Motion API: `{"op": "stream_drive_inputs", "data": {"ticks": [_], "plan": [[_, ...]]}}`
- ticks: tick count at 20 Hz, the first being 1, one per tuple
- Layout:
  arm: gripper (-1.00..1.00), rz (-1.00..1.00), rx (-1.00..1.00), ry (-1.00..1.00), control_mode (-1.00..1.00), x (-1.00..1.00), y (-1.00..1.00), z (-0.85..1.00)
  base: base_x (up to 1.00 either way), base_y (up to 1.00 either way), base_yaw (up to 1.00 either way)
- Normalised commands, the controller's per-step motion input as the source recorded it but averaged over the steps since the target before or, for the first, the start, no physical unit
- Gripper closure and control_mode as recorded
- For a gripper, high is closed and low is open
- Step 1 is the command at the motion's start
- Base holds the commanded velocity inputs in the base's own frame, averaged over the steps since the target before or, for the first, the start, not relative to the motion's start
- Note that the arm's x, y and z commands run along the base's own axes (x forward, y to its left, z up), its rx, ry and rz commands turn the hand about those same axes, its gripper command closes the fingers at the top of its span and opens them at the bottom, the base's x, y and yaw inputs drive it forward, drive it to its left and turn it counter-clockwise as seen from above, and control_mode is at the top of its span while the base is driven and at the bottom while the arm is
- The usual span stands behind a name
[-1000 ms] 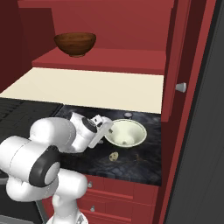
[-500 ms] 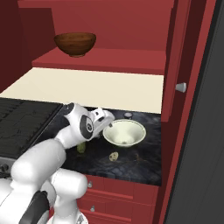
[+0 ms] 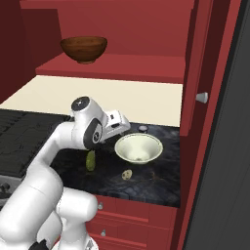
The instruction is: Pick both bowls and place them on the counter. Then place the egg in one bowl and place the cucumber in the other bowl.
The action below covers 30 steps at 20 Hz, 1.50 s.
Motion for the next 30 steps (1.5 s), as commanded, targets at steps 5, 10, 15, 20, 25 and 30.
{"op": "stream_drive_inputs", "data": {"ticks": [5, 10, 15, 20, 25, 30], "plan": [[-1.00, -0.15, 0.27, 0.00, -1.00, -0.50, 0.06, 0.77, 0.00, 0.00, 0.00], [-1.00, -0.23, 0.31, 0.00, -1.00, -0.63, 0.33, 0.49, 0.00, 0.00, 0.00], [-1.00, -0.24, 0.30, 0.00, -1.00, -0.53, 0.36, 0.35, 0.00, 0.00, 0.00], [-1.00, -0.21, 0.26, 0.00, -1.00, -0.37, 0.27, 0.16, 0.00, 0.00, 0.00], [-1.00, 0.00, 0.26, -0.04, -1.00, -0.09, 0.00, 0.07, 0.00, 0.00, 0.00], [-1.00, -0.04, 0.25, -0.05, -1.00, 0.15, 0.10, 0.47, 0.00, 0.00, 0.00]]}}
